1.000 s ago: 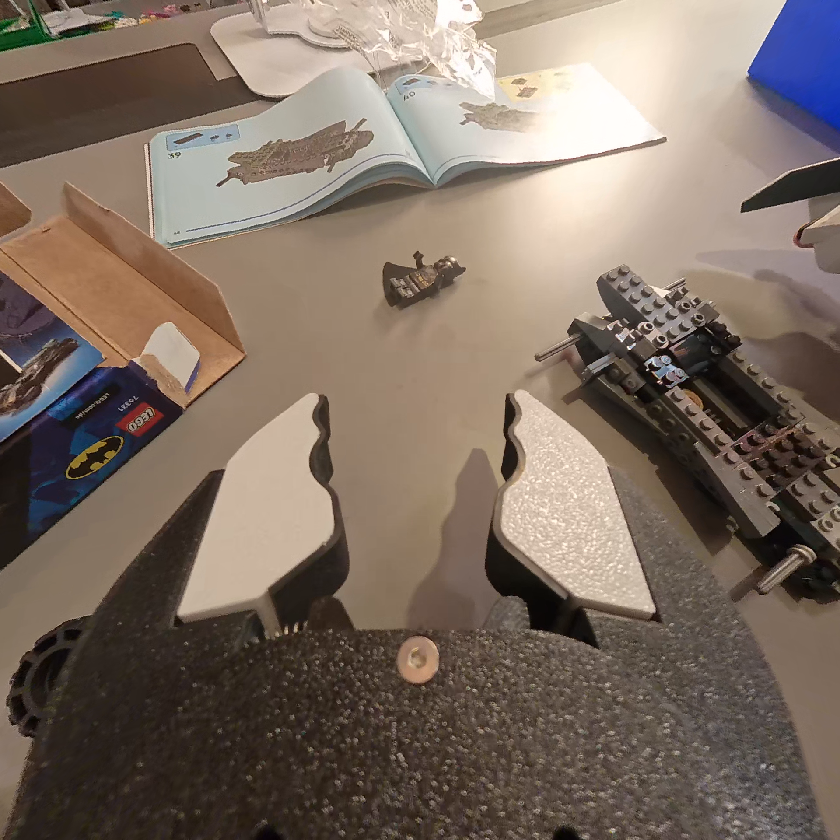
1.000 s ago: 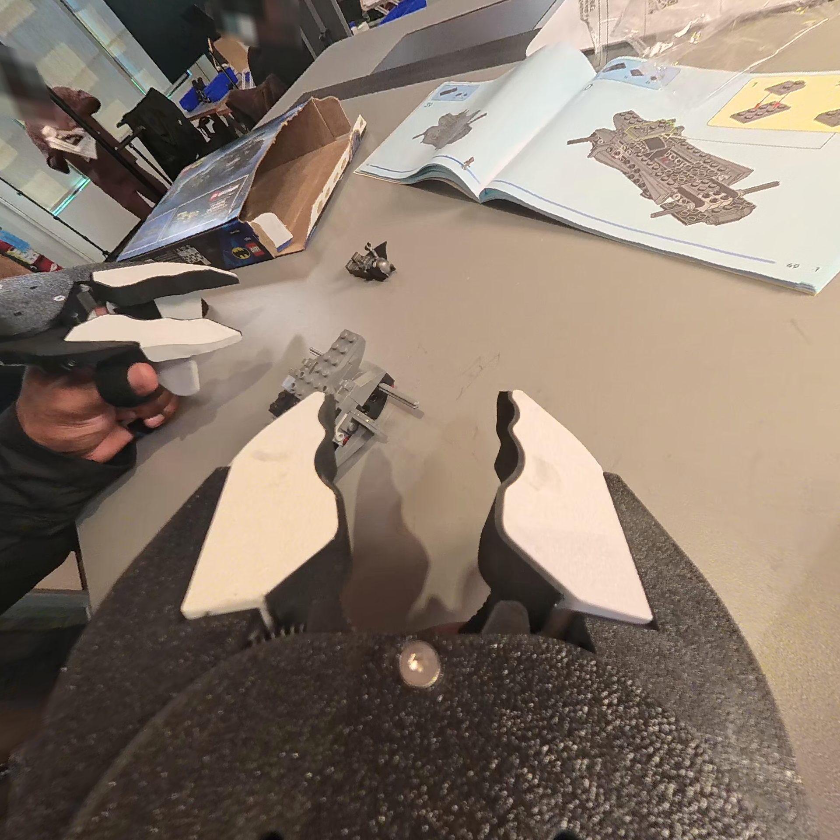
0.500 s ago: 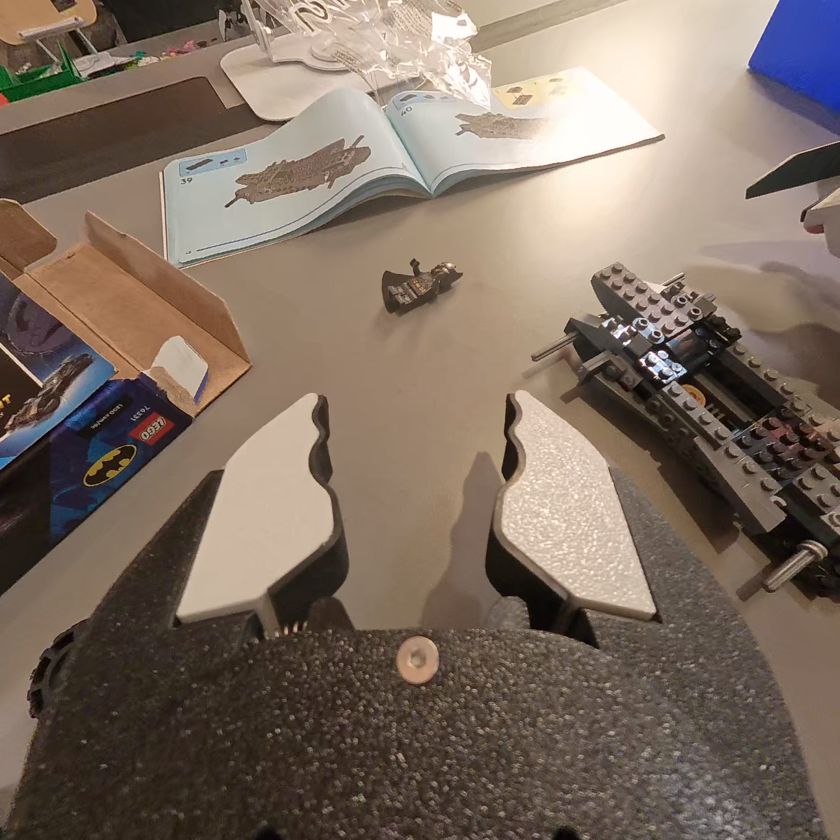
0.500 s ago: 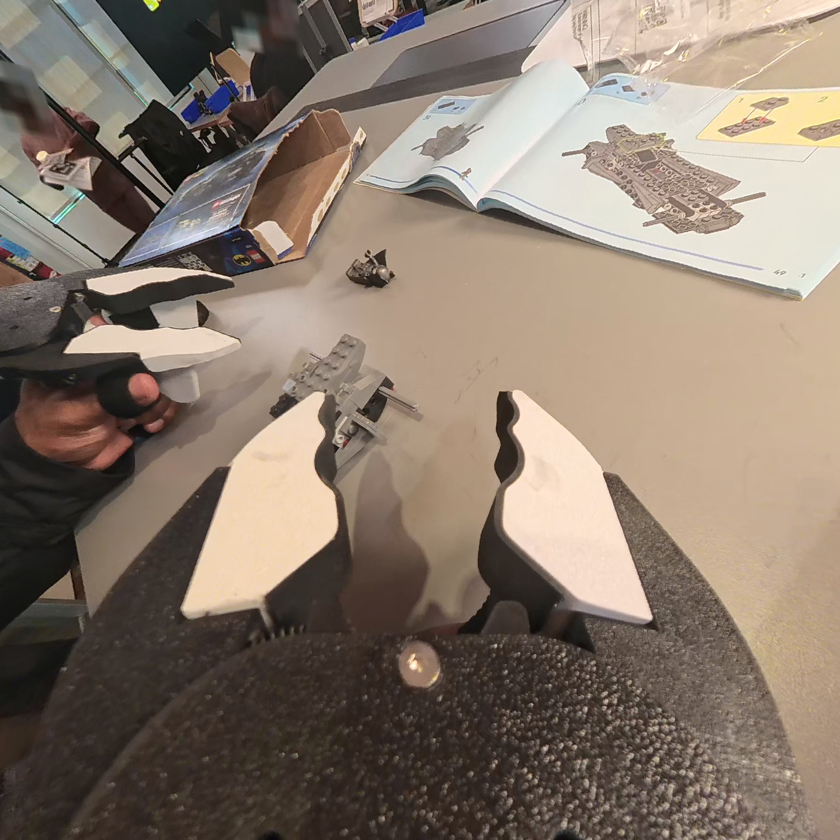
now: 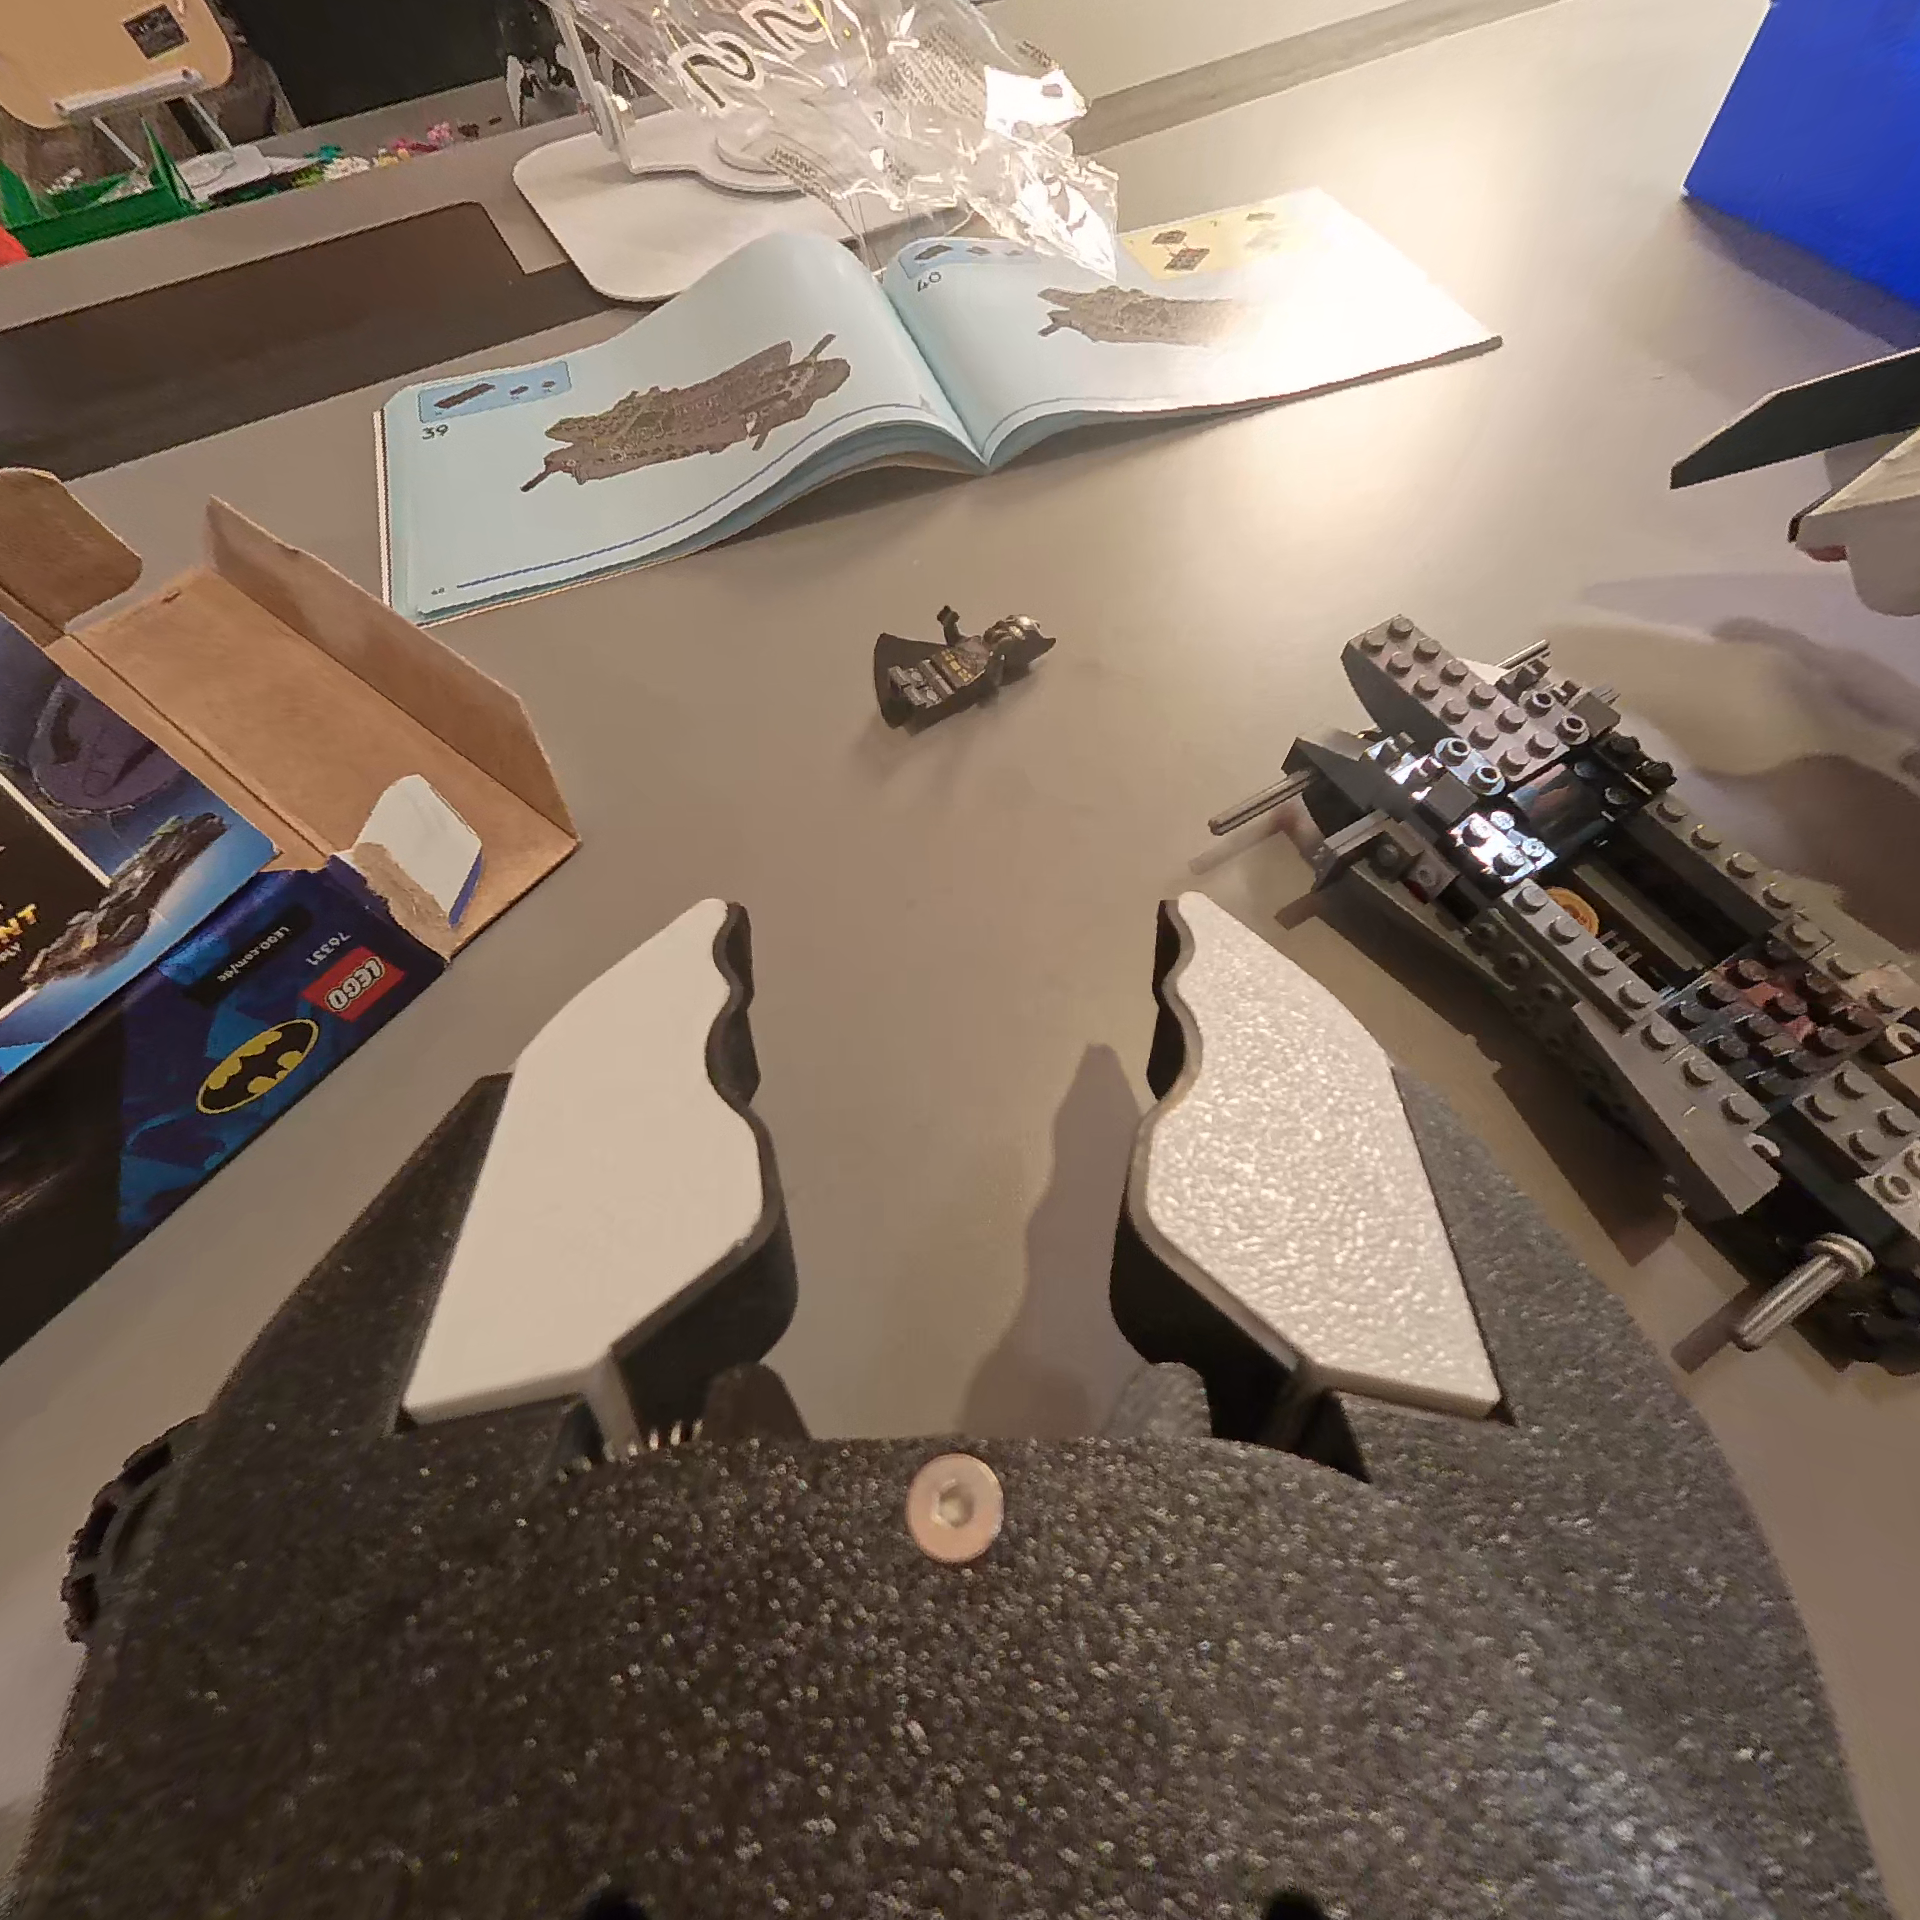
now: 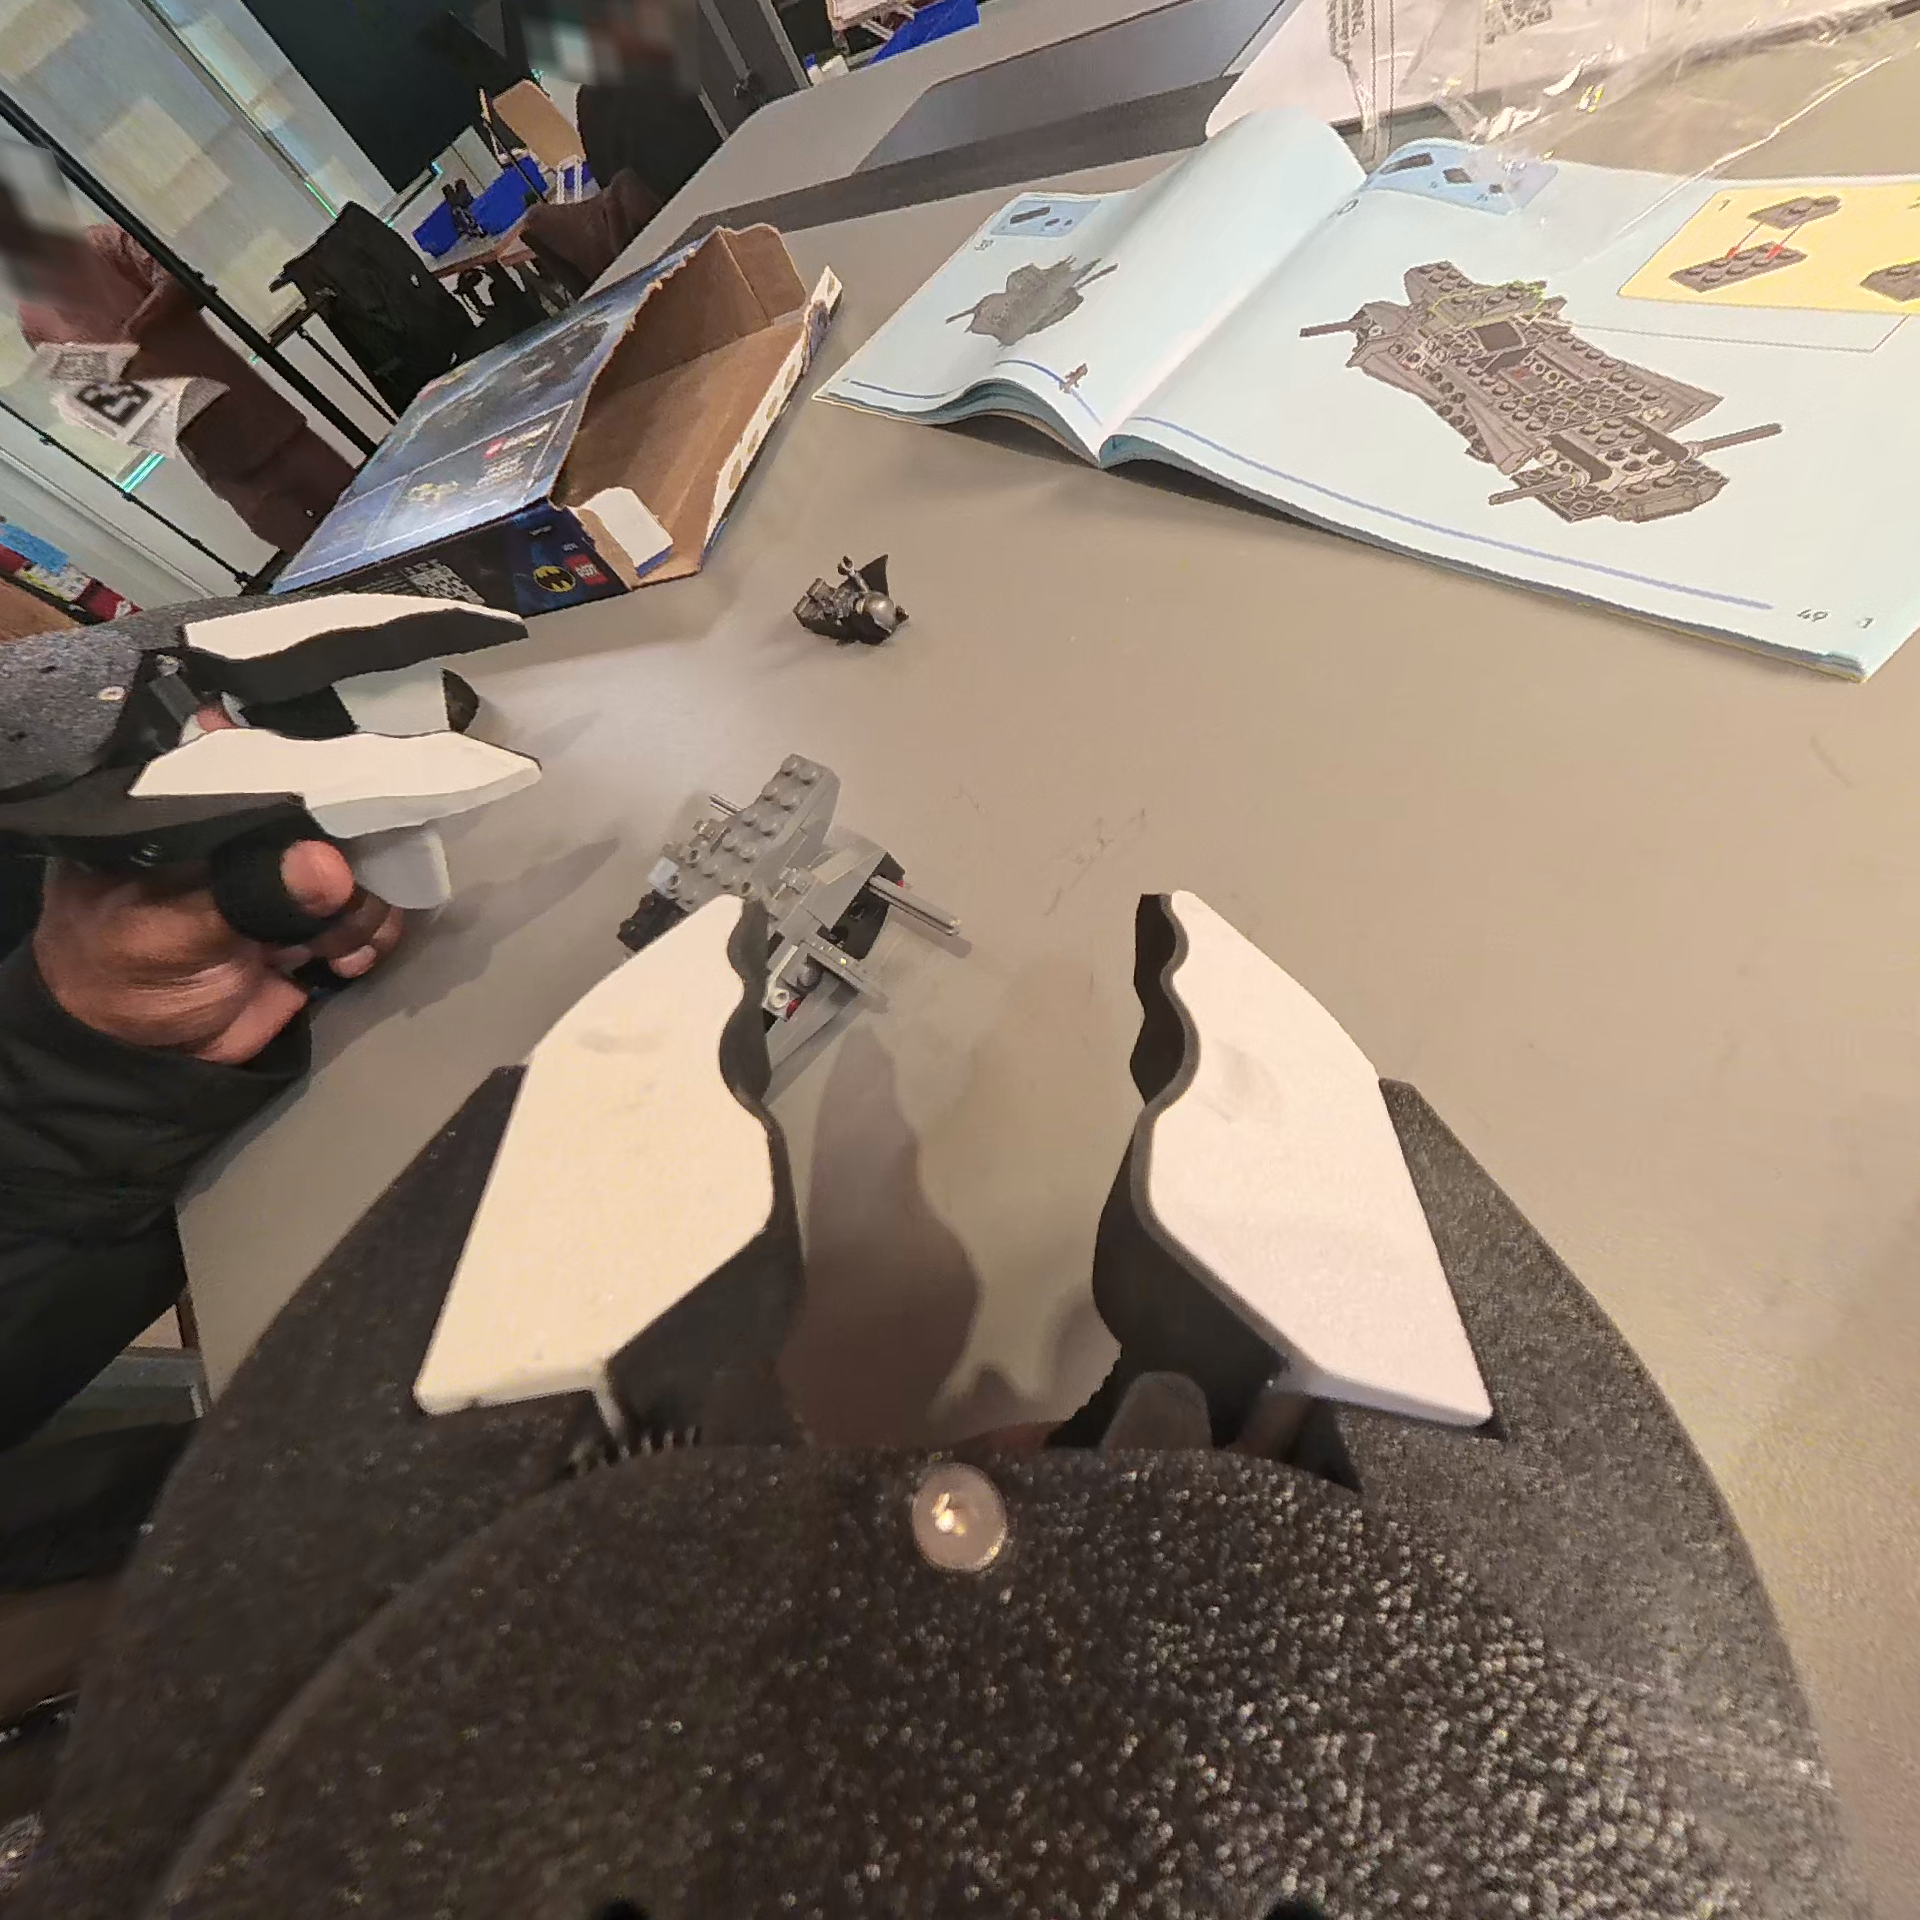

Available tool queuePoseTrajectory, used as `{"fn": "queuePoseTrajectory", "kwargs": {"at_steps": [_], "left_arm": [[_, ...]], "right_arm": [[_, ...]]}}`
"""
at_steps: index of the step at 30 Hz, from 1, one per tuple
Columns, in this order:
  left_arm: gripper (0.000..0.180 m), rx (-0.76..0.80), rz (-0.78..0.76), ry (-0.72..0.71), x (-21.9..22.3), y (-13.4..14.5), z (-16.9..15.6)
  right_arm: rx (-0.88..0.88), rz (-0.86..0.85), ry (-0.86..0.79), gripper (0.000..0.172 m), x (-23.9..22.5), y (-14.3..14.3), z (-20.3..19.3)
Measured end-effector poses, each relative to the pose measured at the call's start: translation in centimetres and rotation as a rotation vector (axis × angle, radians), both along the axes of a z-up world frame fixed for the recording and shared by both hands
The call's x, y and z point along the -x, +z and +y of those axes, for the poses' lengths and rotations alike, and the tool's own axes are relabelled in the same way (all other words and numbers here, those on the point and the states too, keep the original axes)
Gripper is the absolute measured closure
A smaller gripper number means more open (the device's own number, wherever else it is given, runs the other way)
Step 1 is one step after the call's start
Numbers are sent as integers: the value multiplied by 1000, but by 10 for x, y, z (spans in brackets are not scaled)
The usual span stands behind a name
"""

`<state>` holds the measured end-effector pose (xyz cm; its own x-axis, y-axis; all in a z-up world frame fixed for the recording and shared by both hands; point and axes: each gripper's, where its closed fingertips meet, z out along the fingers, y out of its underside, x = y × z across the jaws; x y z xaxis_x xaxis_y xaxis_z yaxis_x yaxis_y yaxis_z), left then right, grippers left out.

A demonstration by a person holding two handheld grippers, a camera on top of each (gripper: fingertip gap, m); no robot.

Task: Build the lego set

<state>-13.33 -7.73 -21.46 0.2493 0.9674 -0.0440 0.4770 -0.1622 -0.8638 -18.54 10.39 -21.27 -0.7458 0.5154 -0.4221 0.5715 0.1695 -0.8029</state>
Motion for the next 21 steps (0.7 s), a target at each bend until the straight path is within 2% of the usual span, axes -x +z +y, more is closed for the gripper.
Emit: {"fn": "queuePoseTrajectory", "kwargs": {"at_steps": [12,21], "left_arm": [[106,-86,-11,4,1,2,-4],[106,-80,-26,-8,2,0,-2]], "right_arm": [[-9,-2,9,104,-1,-1,-1],[0,4,2,104,0,0,0]]}}
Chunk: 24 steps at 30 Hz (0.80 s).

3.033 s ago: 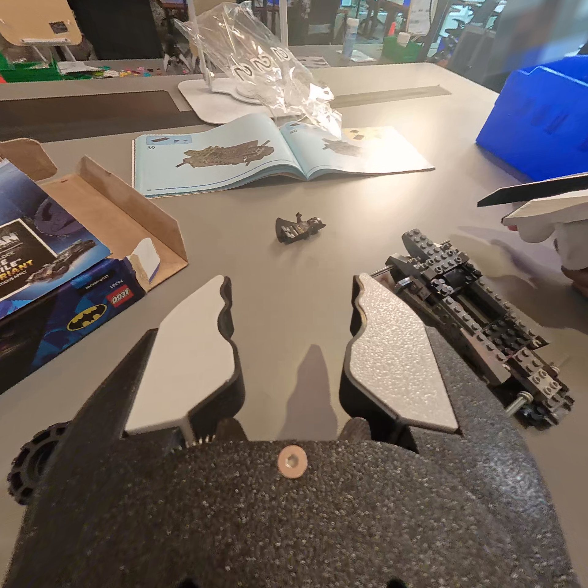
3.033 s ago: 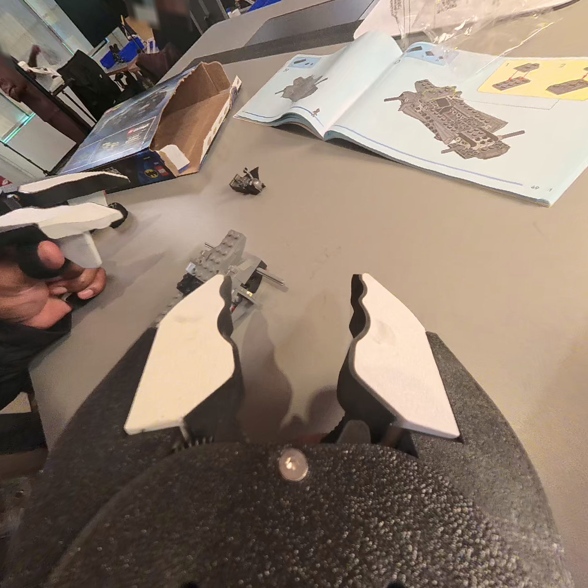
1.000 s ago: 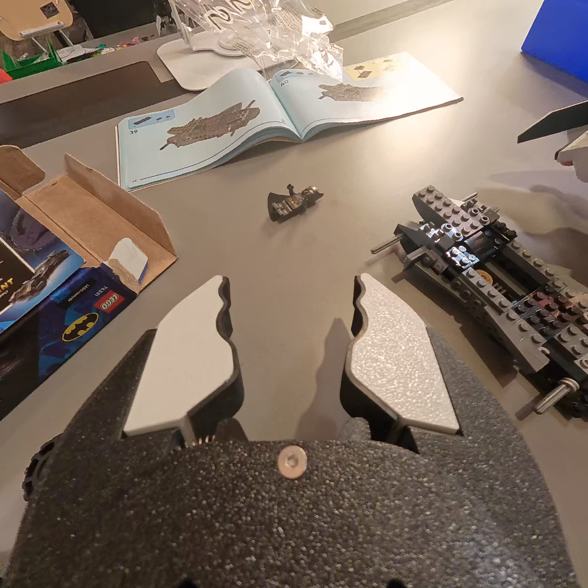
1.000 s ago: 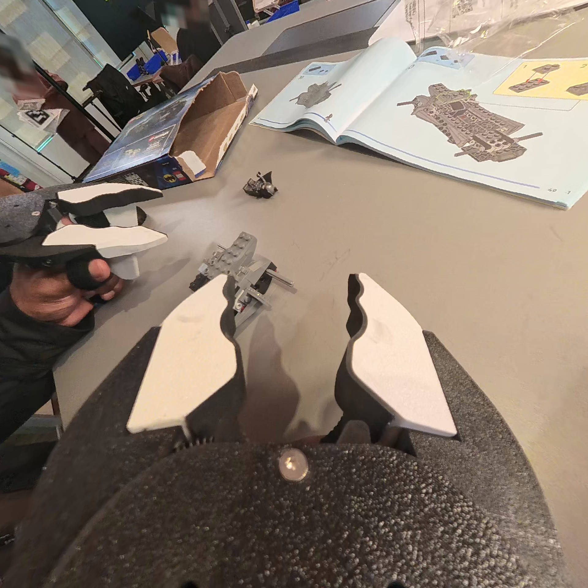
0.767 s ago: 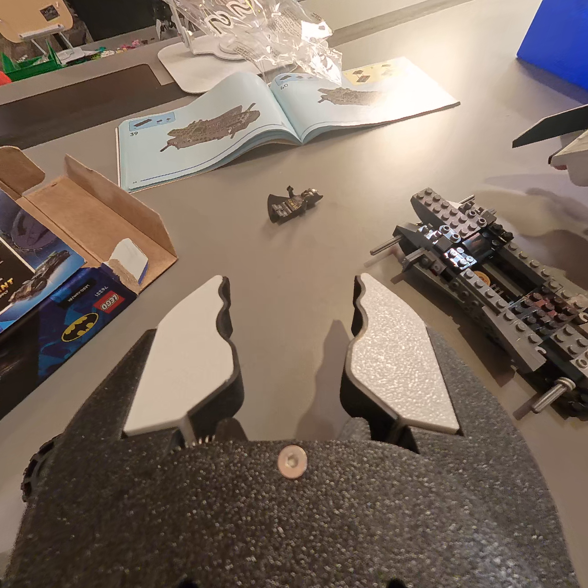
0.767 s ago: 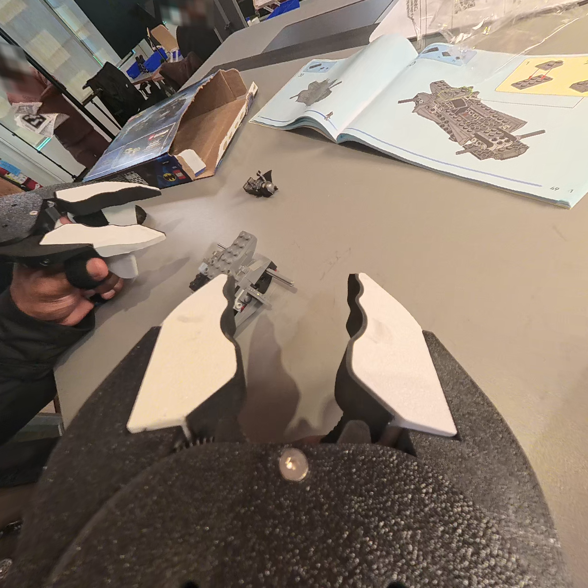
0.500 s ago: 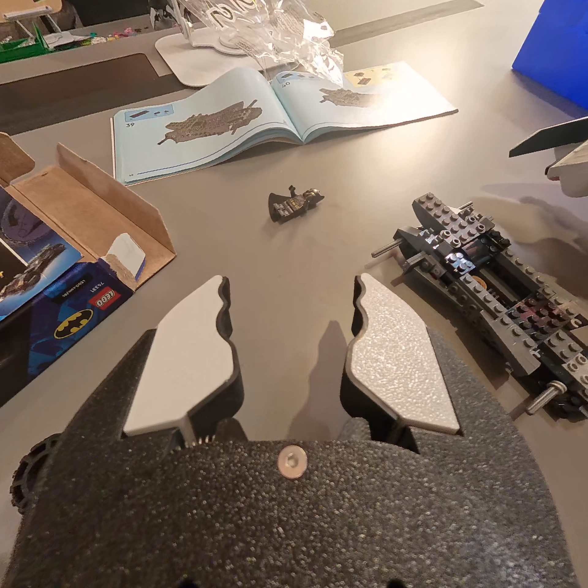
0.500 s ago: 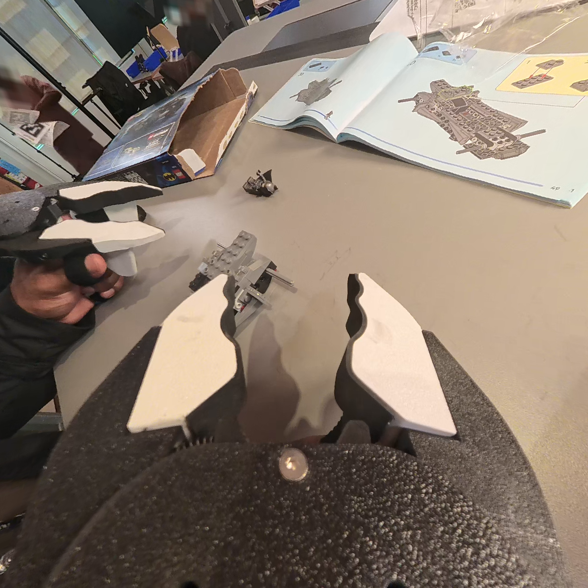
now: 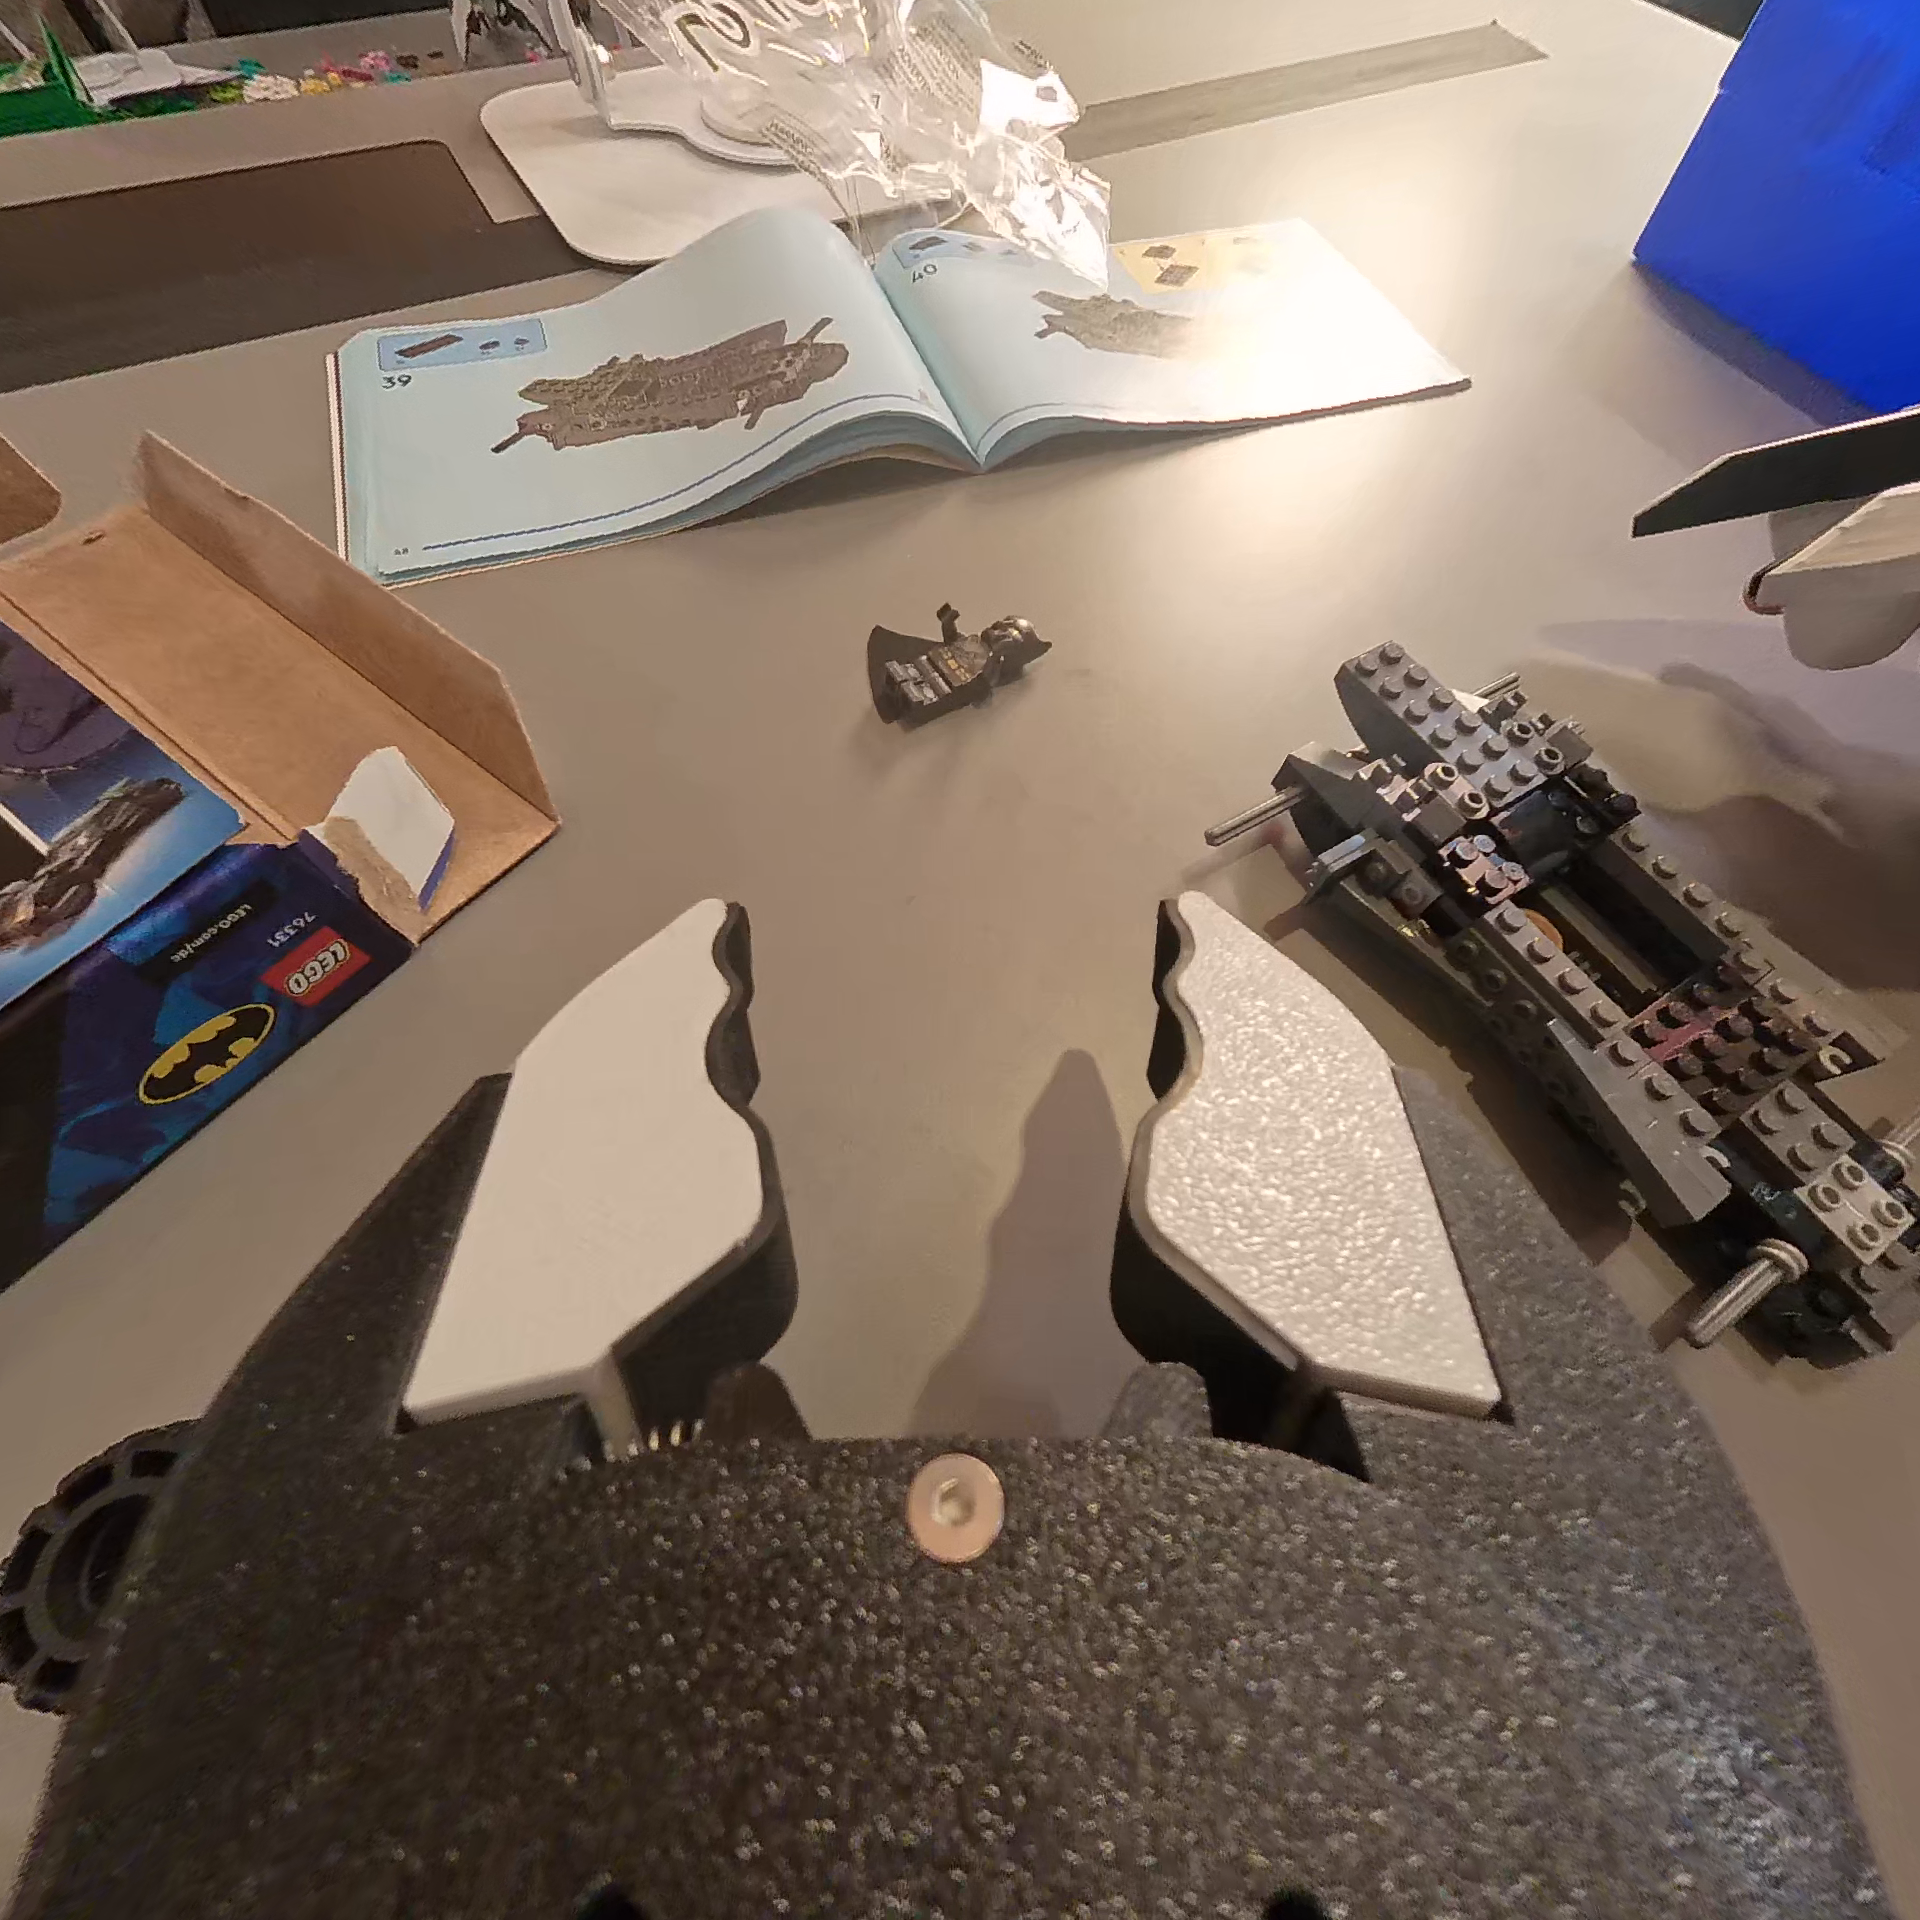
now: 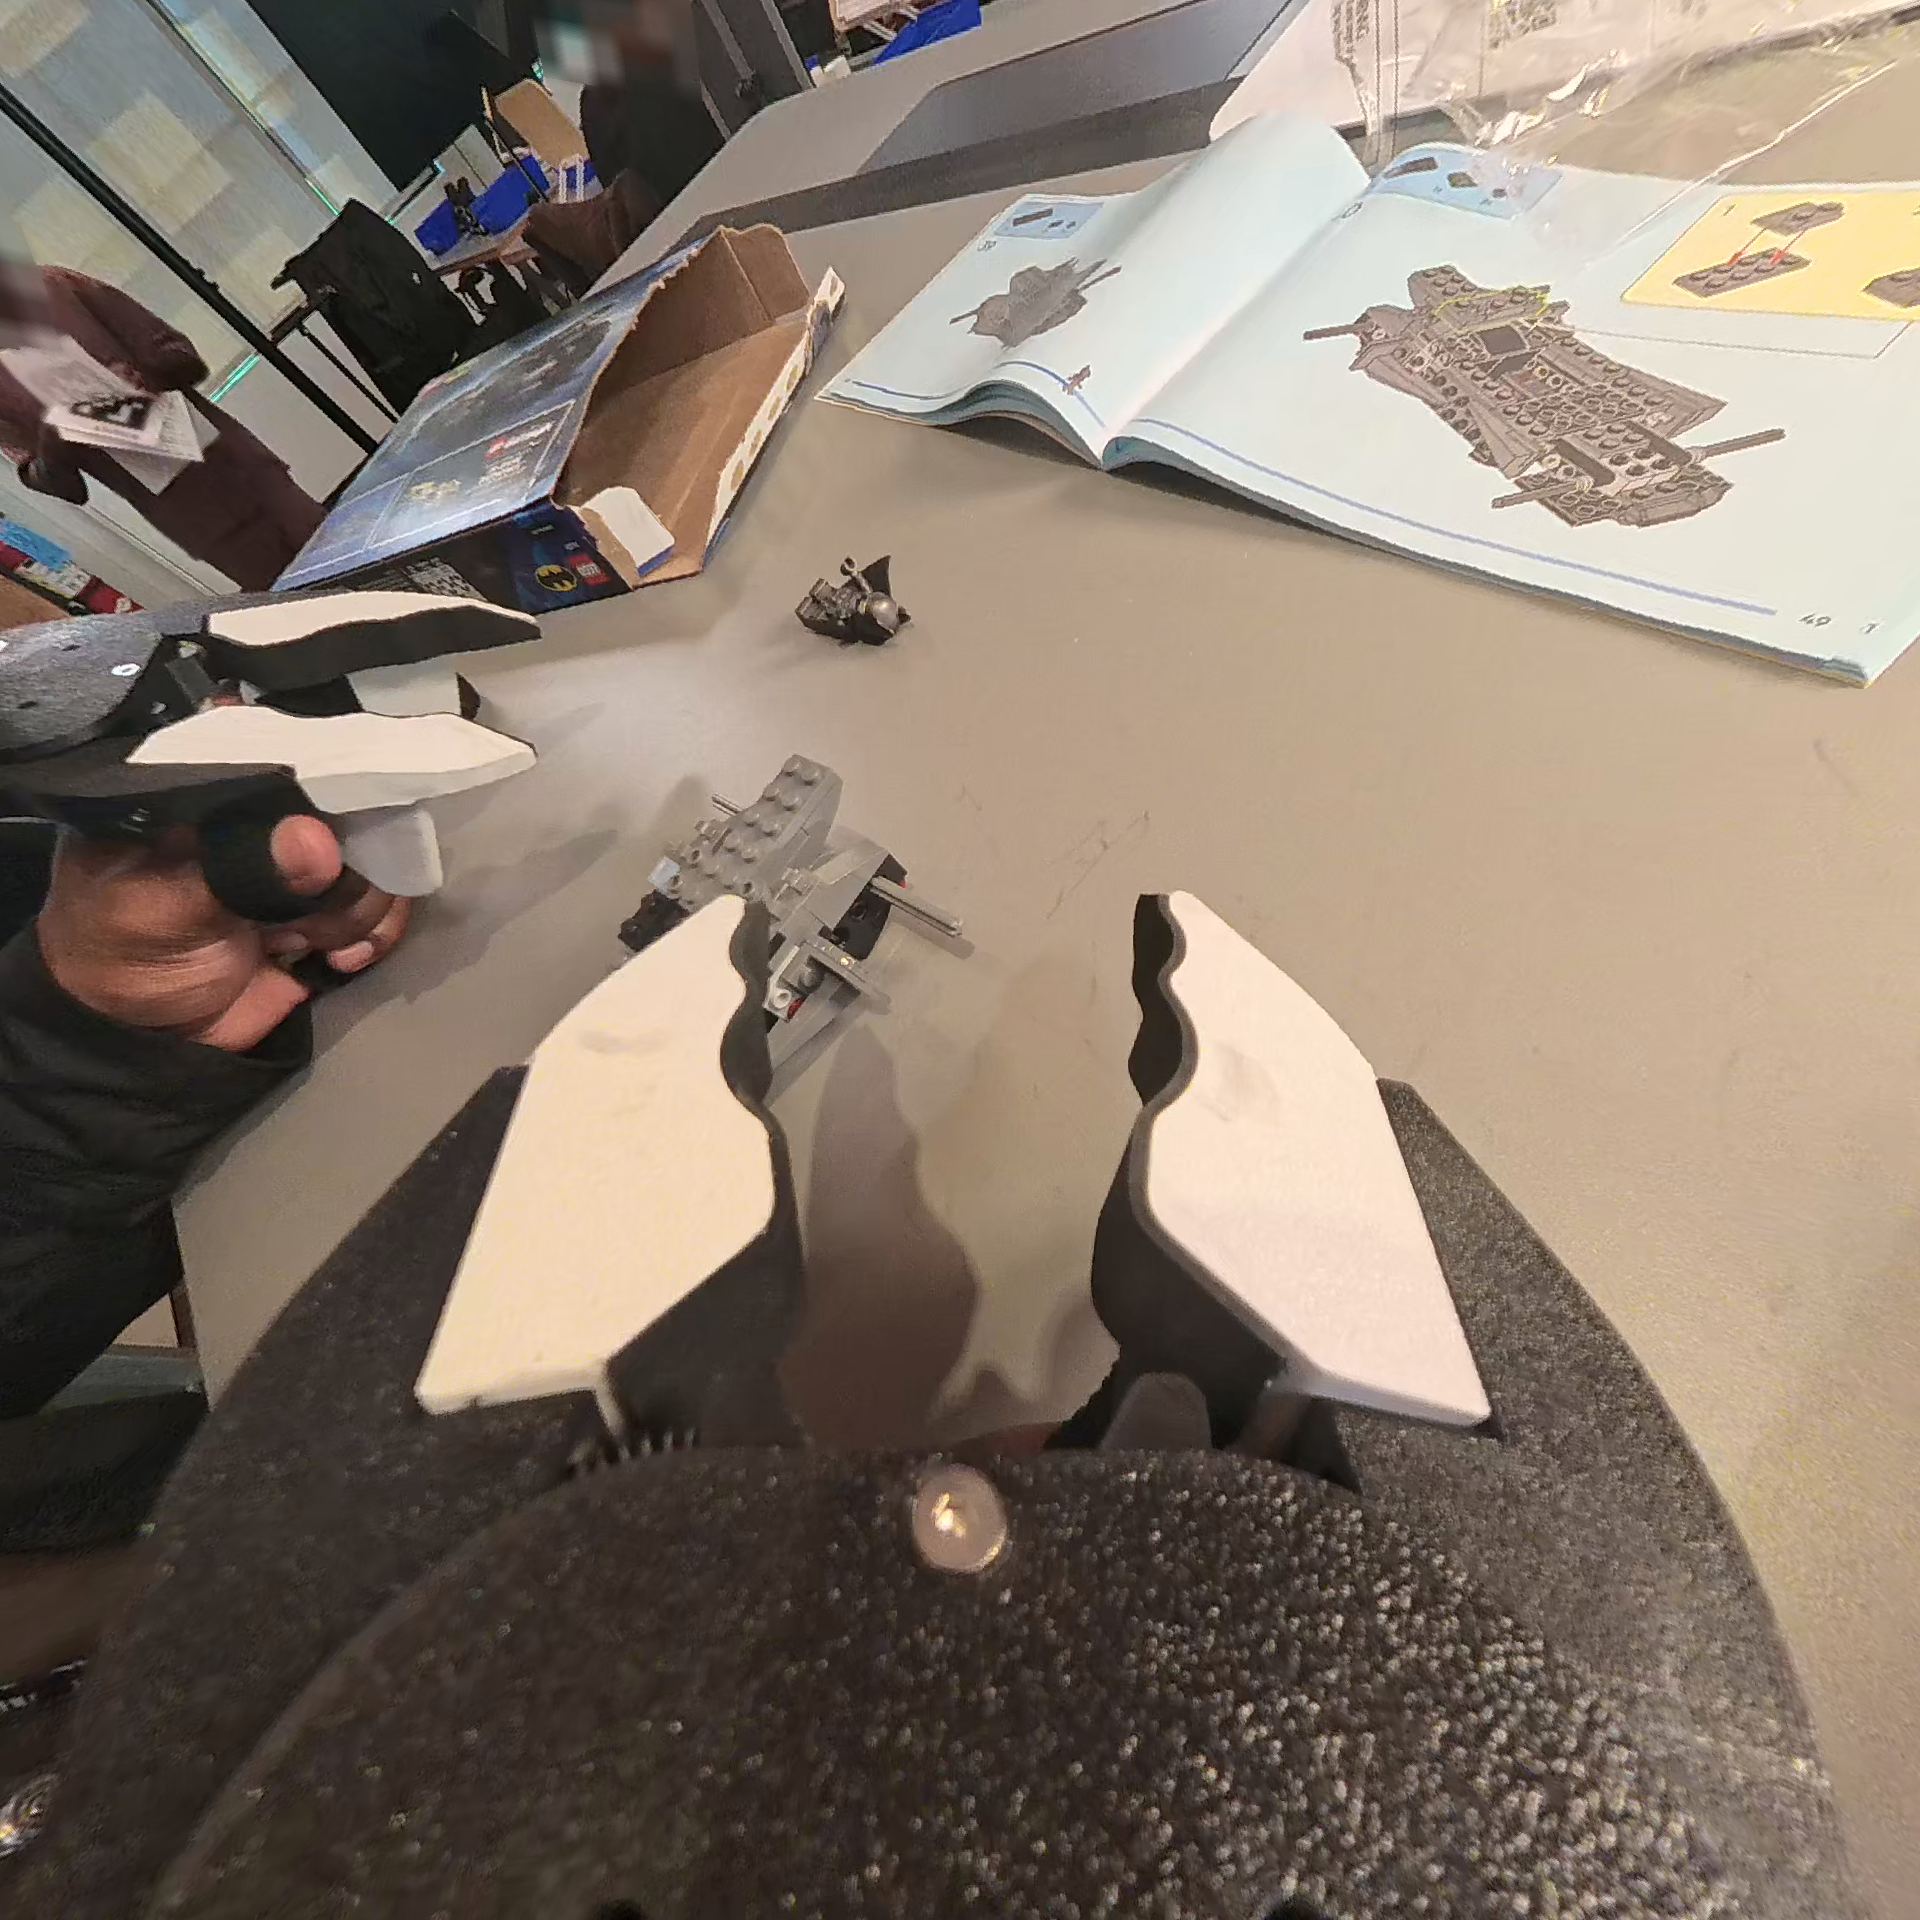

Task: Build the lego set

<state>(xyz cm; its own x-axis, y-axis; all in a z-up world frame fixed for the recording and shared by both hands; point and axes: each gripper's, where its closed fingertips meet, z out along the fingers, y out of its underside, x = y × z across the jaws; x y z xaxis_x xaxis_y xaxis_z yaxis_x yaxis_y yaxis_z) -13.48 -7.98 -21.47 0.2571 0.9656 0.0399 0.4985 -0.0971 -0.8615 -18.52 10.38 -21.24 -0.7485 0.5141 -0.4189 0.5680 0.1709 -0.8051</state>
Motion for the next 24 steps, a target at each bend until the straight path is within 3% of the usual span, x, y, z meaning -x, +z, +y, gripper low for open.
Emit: {"fn": "queuePoseTrajectory", "kwargs": {"at_steps": [24], "left_arm": [[106,-67,55,7,-2,10,-4]], "right_arm": [[-14,-6,5,104,-1,-2,-3]]}}
